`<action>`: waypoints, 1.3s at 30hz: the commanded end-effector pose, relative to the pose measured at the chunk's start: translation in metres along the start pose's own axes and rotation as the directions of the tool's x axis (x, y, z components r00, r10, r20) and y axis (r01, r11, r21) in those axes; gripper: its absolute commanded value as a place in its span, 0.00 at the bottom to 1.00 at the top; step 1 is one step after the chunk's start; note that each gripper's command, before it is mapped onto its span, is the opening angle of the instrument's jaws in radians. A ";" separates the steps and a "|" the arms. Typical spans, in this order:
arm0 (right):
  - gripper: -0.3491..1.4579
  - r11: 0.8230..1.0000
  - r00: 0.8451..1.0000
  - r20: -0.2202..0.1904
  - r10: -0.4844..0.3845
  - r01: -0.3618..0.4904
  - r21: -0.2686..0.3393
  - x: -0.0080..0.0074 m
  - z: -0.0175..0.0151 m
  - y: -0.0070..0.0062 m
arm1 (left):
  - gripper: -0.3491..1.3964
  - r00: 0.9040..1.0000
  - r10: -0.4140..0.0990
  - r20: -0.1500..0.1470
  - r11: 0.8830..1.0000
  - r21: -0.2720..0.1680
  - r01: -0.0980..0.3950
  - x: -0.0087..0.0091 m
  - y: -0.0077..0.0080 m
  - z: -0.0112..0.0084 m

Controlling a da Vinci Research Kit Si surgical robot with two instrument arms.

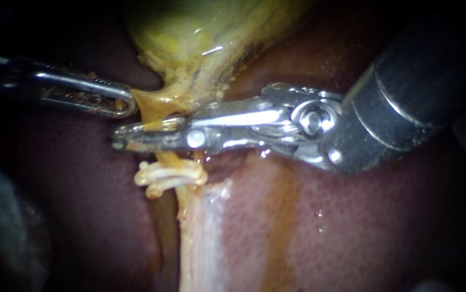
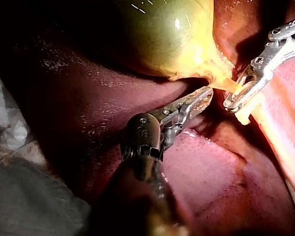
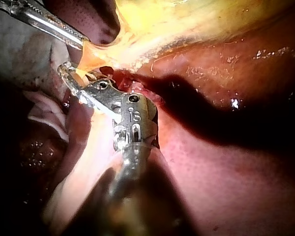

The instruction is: Going back third clip left tube

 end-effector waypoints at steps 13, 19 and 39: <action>0.26 0.999 0.999 -0.040 -0.022 0.023 0.023 0.0001 0.0002 0.0001 | 0.00 1.000 0.000 0.000 1.000 0.000 0.000 0.0000 0.0000 0.0000; 0.43 0.999 0.998 -0.053 -0.025 0.026 0.026 -0.0004 0.0007 0.0011 | 0.00 1.000 0.000 0.000 1.000 0.001 0.000 0.0000 0.0000 0.0000; 0.47 0.925 0.943 -0.033 -0.330 0.316 -0.209 -0.0018 -0.0025 0.0058 | 0.00 1.000 0.001 -0.001 1.000 0.002 -0.001 -0.0002 0.0000 0.0003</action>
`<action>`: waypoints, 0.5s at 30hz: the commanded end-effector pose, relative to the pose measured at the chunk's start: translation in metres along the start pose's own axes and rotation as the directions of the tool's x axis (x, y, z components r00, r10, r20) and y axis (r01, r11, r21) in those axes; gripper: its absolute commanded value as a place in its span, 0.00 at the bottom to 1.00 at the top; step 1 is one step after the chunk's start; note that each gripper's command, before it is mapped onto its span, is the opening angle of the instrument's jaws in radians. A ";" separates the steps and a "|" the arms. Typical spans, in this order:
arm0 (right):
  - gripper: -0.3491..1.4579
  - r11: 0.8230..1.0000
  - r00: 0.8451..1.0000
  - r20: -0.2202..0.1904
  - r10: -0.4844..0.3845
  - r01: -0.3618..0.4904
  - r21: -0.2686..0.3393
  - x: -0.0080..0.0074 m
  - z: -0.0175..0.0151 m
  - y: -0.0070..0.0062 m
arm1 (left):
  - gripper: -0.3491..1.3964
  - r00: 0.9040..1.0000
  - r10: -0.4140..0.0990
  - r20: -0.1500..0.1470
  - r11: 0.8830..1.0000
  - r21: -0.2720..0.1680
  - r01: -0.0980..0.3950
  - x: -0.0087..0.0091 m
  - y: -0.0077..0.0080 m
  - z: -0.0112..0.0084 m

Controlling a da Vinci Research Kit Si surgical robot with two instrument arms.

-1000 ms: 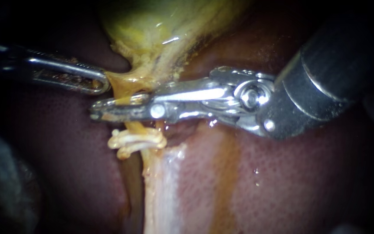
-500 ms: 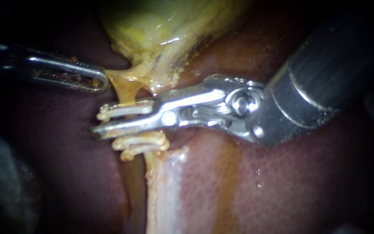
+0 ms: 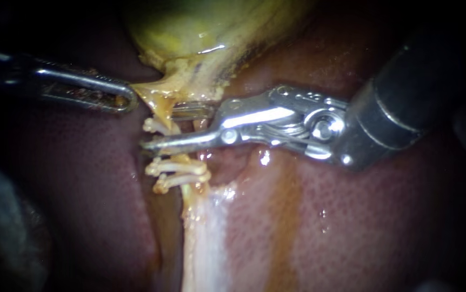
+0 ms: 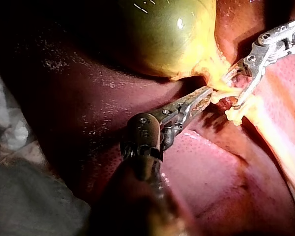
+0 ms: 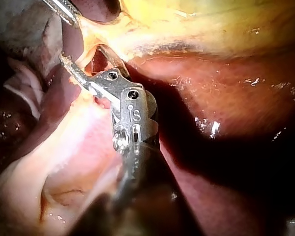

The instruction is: Going back third clip left tube

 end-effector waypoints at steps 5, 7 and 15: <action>0.47 0.997 0.997 0.001 -0.076 0.076 0.021 -0.0006 -0.0024 -0.0007 | 0.00 1.000 0.001 0.000 1.000 0.000 -0.001 -0.0001 -0.0001 0.0000; 0.47 0.994 0.995 0.002 -0.101 0.101 0.031 -0.0009 -0.0035 -0.0009 | 0.00 1.000 0.001 0.000 1.000 0.000 -0.001 -0.0001 -0.0001 0.0000; 0.47 0.989 0.990 0.000 -0.142 0.142 0.044 -0.0011 -0.0055 -0.0015 | 0.00 1.000 0.001 0.000 1.000 0.000 -0.001 -0.0001 -0.0001 0.0000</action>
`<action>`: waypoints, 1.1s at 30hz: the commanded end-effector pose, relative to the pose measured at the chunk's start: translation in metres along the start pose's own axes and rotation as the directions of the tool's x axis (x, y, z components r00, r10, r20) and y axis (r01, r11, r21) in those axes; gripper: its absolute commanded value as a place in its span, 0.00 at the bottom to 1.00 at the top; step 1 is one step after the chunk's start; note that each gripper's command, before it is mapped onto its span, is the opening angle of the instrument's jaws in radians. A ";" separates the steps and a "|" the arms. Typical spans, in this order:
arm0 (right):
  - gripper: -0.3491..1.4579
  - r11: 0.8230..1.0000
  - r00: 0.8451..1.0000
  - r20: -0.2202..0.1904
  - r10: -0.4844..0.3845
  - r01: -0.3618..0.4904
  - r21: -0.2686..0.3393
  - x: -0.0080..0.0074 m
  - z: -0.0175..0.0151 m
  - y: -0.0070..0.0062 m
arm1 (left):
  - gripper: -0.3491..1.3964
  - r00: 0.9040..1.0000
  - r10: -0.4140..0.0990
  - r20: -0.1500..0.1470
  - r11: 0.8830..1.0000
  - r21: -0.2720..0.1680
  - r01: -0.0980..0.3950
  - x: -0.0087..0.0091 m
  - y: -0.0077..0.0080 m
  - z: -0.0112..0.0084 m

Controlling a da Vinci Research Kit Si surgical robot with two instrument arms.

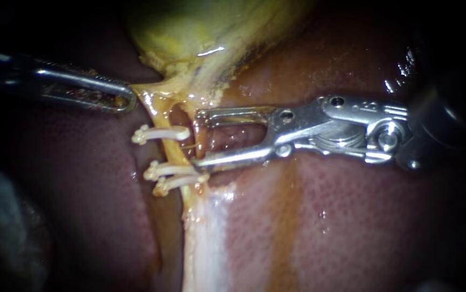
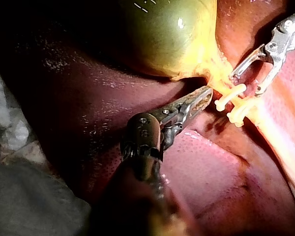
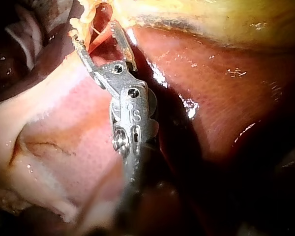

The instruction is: Going back third clip left tube

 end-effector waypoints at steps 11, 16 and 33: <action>0.47 0.994 0.994 -0.004 -0.106 0.106 0.021 0.0001 -0.0021 -0.0016 | 0.00 1.000 0.000 0.000 1.000 0.000 0.000 0.0000 0.0000 0.0000; 0.47 0.975 0.976 0.019 -0.219 0.218 0.045 -0.0008 -0.0053 -0.0029 | 0.00 1.000 0.000 0.000 1.000 0.000 0.000 0.0000 0.0000 0.0000; 0.47 0.946 0.937 0.138 -0.321 0.325 -0.002 -0.0013 -0.0128 -0.0054 | 0.00 1.000 0.000 0.000 1.000 0.000 0.000 0.0000 0.0000 0.0000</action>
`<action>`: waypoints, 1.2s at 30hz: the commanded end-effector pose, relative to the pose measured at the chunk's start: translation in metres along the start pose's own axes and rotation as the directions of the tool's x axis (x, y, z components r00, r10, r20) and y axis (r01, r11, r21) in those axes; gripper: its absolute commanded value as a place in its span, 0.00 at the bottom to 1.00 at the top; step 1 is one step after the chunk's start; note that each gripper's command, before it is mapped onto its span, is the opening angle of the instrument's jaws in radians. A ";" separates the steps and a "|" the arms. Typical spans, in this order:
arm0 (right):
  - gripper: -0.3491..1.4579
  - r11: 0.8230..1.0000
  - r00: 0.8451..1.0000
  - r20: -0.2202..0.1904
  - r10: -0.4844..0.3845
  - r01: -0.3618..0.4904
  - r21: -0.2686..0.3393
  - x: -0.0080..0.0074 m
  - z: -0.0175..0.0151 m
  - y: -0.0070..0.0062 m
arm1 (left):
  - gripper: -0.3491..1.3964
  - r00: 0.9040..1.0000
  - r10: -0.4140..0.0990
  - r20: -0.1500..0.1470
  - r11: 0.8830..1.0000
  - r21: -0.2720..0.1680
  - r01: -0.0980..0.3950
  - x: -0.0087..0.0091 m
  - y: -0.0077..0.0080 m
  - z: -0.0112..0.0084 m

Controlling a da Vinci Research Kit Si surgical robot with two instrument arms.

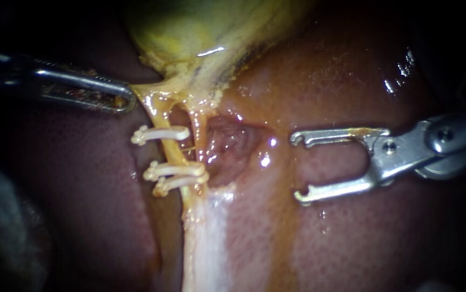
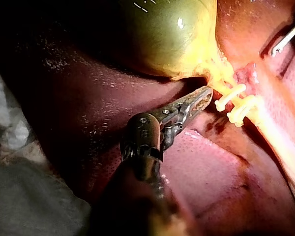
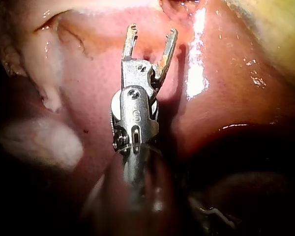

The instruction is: Going back third clip left tube

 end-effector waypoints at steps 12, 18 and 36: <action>0.47 1.000 1.000 -0.002 0.004 -0.004 0.001 0.0003 -0.0010 0.0002 | 0.00 1.000 0.005 0.001 1.000 -0.004 -0.005 -0.0009 -0.0003 0.0027; 0.47 1.000 1.000 -0.002 0.003 -0.003 0.001 0.0002 -0.0010 0.0001 | 0.00 1.000 0.009 0.002 1.000 -0.015 -0.009 -0.0014 -0.0005 0.0049; 0.47 1.000 1.000 -0.002 0.003 -0.003 0.001 0.0002 -0.0009 0.0001 | 0.00 1.000 0.015 0.015 1.000 -0.025 -0.014 -0.0021 -0.0002 0.0070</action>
